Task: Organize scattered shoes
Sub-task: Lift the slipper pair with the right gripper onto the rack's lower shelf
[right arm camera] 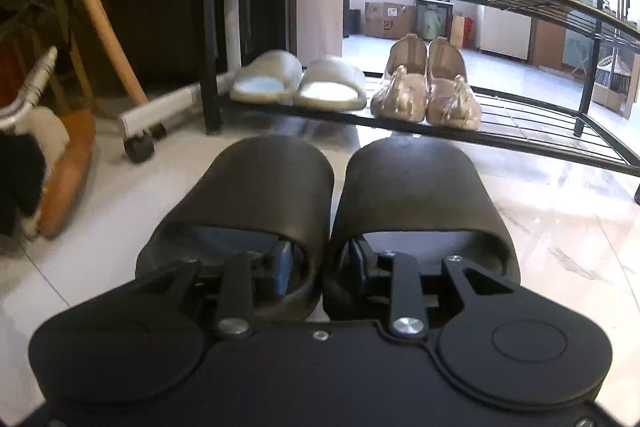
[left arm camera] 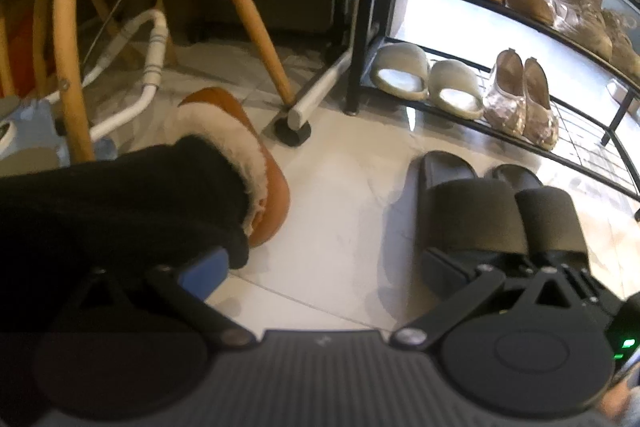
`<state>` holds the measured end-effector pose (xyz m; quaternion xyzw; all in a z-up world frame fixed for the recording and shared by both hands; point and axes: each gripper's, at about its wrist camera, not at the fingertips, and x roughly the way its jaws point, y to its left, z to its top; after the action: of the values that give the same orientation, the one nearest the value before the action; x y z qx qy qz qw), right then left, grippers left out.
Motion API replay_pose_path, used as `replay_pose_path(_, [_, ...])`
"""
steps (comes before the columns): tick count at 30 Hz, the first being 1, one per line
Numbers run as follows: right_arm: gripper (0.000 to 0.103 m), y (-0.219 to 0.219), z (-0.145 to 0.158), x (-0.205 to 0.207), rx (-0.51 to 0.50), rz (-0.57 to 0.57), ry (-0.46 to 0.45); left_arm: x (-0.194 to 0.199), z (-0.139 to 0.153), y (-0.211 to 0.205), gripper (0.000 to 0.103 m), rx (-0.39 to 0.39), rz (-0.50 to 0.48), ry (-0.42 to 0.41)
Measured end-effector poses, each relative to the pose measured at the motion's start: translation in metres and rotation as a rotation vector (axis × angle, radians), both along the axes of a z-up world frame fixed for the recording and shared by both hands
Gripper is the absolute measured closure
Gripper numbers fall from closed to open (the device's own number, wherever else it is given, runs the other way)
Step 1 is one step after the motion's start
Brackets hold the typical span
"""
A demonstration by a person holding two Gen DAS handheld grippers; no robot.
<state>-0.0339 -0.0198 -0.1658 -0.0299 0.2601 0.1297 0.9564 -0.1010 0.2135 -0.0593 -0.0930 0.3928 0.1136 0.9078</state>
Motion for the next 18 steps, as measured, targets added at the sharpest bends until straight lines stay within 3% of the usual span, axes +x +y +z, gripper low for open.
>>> replay_pose_path(7, [0.071,-0.035,0.032,-0.019,0.062,-0.051,-0.016,-0.001,0.003,0.000,0.001,0.005,0.001,-0.018])
replay_pose_path(14, [0.071,-0.090,0.078,-0.032,0.106,-0.159,-0.133,-0.001,0.006,-0.007,0.001,0.009,-0.025,-0.050])
replay_pose_path(18, [0.071,-0.118,0.088,-0.013,0.093,-0.203,-0.183,0.004,0.009,-0.017,0.001,0.025,-0.024,-0.068])
